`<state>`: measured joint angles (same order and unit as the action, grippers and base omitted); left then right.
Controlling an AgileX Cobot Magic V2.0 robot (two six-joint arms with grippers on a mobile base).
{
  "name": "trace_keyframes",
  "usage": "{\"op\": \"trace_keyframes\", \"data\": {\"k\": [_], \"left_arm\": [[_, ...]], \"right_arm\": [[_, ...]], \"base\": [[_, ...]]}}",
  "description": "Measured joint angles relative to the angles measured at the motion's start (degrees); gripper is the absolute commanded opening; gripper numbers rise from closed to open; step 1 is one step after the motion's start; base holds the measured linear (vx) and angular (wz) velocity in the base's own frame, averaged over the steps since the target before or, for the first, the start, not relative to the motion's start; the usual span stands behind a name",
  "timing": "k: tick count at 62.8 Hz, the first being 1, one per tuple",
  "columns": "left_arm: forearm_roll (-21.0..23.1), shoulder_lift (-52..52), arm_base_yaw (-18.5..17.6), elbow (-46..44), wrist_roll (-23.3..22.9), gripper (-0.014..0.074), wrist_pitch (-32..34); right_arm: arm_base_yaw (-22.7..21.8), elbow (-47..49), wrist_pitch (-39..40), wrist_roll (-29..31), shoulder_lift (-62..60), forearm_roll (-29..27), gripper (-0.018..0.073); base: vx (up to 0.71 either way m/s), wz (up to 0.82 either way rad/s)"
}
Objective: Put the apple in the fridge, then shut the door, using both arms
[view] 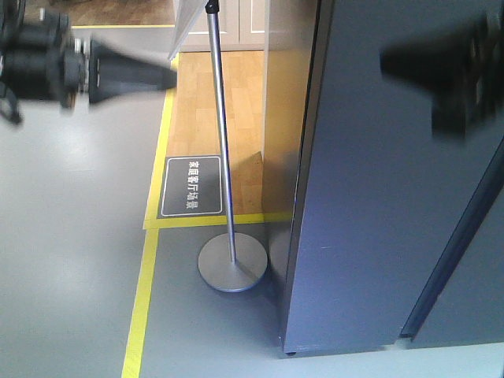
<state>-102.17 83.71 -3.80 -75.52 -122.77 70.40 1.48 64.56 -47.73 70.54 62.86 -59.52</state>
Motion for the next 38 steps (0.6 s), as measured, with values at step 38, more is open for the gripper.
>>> {"op": "trace_keyframes", "data": {"k": [38], "left_arm": [[5.6, -28.6, -0.1, 57.2, 6.8, -0.0008, -27.9]], "right_arm": [[0.0, -44.9, 11.2, 0.6, -29.7, -0.2, -0.0005]], "base": [[0.0, 0.0]]}}
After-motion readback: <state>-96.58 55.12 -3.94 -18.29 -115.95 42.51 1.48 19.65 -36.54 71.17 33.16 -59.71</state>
